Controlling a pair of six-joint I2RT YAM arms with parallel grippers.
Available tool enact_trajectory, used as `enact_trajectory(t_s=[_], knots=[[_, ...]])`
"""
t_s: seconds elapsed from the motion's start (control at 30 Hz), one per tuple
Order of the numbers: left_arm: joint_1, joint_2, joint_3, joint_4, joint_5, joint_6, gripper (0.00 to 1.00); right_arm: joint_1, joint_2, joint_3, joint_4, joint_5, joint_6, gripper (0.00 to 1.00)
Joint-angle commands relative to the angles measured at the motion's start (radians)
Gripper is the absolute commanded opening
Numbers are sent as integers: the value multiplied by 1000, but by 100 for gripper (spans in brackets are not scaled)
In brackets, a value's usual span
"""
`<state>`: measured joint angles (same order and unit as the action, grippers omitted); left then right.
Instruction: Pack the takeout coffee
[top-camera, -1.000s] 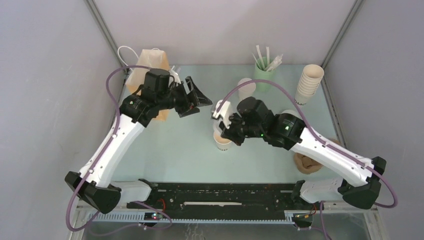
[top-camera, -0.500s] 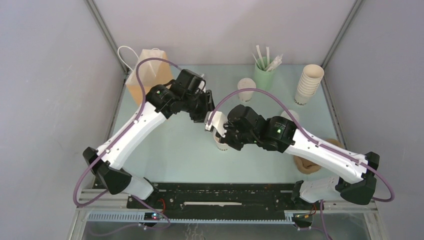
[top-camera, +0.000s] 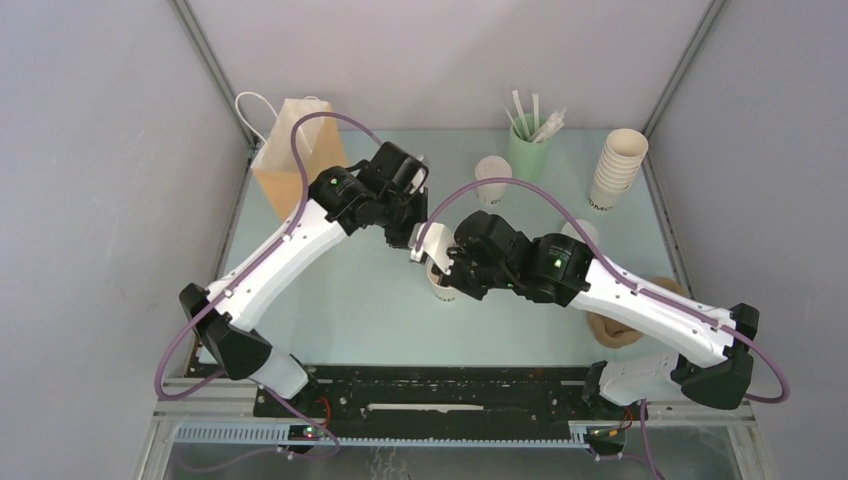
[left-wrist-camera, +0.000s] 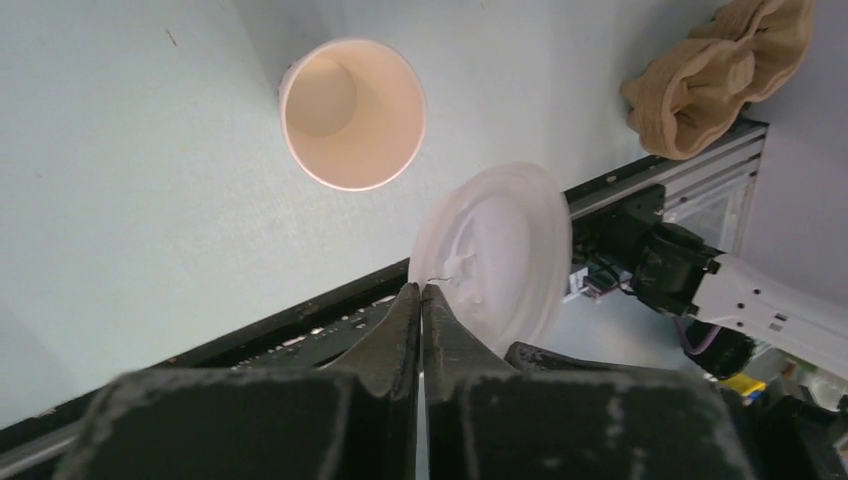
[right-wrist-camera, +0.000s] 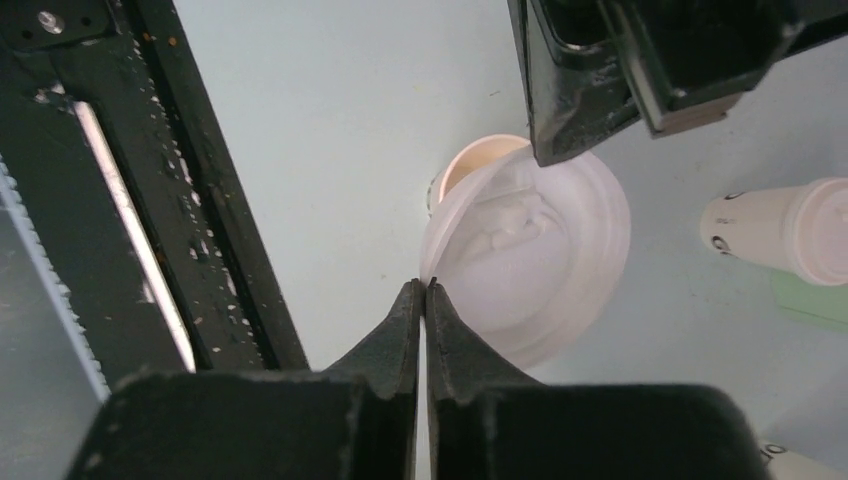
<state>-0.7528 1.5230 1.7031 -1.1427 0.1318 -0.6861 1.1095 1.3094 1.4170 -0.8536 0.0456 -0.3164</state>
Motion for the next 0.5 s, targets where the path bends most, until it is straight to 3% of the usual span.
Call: enact_trajectory(t_s=[0.0, 0.13, 0.23, 0.33, 0.43, 0.47], knots=[[-9, 8, 60, -14, -38, 26, 0, 21, -16, 56, -6, 68, 11, 22], [10, -19, 50, 23, -43, 17, 0, 17, -39, 97, -15, 180, 122, 70], [93, -105, -70, 186, 91, -58, 0, -69, -68, 212, -111, 146, 294, 99], [217, -220, -288, 484, 318, -257, 0, -244, -157, 259, -86, -50, 498, 100], [288, -323, -557, 1070, 498, -638, 0, -456, -275, 165, 111, -311, 749, 100], [294, -334, -613, 1314, 521, -754, 0, -523, -311, 95, 243, -421, 908, 100]])
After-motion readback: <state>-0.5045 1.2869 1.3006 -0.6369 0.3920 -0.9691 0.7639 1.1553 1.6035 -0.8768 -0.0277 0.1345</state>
